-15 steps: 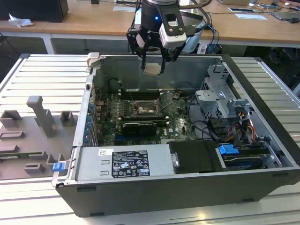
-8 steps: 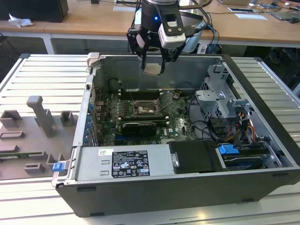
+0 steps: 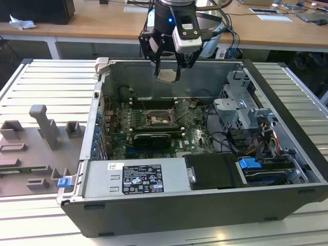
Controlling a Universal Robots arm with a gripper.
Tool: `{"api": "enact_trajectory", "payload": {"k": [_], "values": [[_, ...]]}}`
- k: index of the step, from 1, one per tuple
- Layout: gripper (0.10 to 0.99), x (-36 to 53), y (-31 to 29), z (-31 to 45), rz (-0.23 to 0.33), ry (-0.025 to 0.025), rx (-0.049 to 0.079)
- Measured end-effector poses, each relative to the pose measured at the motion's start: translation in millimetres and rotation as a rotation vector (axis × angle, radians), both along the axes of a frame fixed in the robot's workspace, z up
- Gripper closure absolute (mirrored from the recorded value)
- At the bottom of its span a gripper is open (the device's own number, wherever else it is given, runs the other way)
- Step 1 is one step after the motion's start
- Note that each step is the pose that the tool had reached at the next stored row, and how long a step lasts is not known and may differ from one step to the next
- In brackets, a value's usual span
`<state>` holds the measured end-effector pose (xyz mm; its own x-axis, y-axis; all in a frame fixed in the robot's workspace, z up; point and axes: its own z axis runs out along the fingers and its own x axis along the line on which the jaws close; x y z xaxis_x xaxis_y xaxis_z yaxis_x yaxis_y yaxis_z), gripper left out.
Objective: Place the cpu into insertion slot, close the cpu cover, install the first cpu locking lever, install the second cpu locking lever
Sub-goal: 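Place the cpu into insertion slot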
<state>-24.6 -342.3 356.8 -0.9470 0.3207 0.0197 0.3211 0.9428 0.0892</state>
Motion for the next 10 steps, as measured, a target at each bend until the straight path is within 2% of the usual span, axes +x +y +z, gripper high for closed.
{"api": "enact_trajectory", "payload": {"k": [10], "values": [[0.545, 0.0, 0.0, -0.2, -0.028, 0.0, 0.0]]}}
